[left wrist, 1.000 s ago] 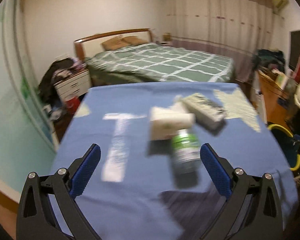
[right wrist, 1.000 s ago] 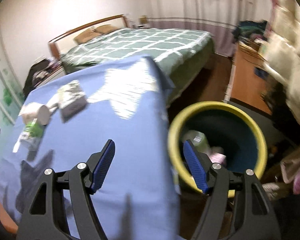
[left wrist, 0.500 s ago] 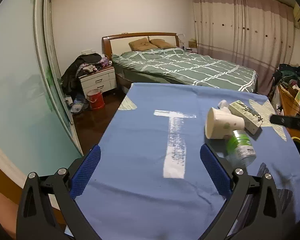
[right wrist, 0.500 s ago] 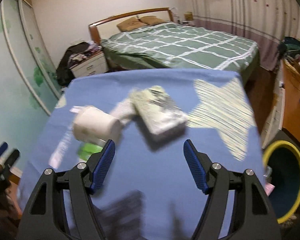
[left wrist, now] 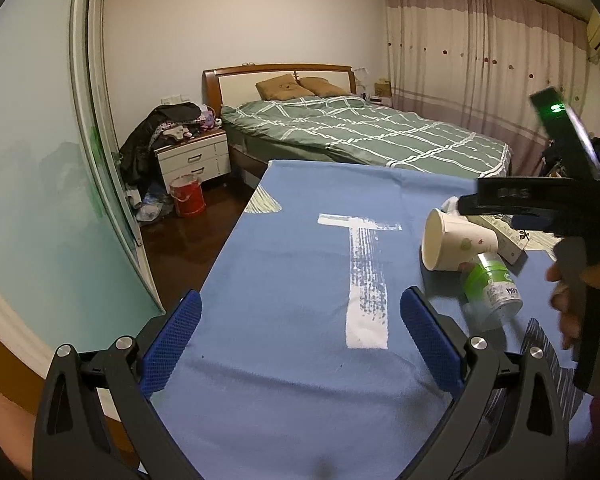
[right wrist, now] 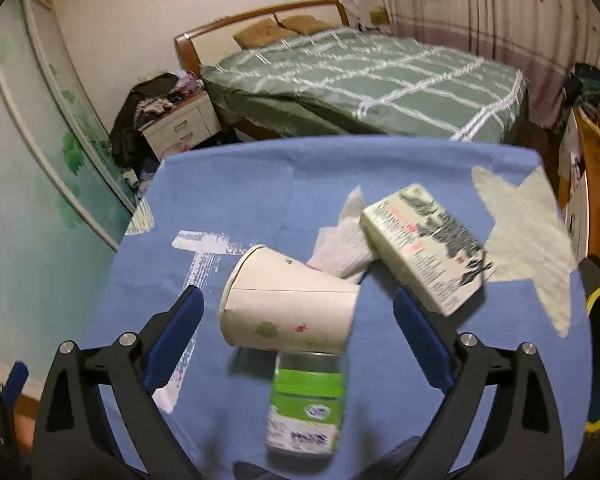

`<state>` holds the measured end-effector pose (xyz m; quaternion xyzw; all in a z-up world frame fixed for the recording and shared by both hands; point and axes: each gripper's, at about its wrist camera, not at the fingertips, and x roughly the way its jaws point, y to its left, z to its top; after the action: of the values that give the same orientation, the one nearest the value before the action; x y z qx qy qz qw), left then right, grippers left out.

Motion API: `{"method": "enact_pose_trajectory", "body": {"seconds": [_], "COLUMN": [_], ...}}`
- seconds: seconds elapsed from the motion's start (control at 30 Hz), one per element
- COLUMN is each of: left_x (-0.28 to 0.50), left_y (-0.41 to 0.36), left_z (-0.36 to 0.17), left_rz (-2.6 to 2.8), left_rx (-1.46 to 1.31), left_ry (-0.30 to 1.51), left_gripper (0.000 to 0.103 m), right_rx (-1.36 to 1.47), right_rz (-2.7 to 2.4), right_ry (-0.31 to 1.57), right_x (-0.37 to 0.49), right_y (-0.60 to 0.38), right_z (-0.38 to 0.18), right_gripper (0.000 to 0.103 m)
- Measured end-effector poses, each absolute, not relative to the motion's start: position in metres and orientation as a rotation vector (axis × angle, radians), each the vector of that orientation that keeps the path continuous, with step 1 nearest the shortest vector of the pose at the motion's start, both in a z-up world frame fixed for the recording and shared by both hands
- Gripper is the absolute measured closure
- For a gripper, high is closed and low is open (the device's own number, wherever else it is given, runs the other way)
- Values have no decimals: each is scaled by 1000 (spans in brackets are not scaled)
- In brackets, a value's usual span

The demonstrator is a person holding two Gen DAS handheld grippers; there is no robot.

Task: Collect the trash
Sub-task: 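Grasp the white paper cup with the right gripper and lift it, then carry the paper cup over the bin and open the right gripper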

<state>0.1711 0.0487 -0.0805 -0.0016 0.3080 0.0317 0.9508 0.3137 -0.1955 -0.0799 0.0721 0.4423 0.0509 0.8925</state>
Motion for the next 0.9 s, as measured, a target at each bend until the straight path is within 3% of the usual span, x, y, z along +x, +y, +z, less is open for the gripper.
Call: {"method": "enact_pose_trajectory", "body": {"seconds": [0.4, 0.47, 0.9], "left_x": [171, 171, 176], "left_y": [60, 60, 46], "left_z": [-87, -88, -92], "left_rz": [61, 60, 40], "left_rx": [-28, -29, -9], "left_ry": [636, 637, 648], "left_gripper": [5, 5, 5], "right_rx": [74, 66, 162], "right_rz": [14, 15, 83], "right_ry": [995, 988, 817], "right_x": [332, 331, 299], "right_y": [-178, -179, -209], "right_z": [-115, -116, -60], "right_gripper": [12, 17, 18]}}
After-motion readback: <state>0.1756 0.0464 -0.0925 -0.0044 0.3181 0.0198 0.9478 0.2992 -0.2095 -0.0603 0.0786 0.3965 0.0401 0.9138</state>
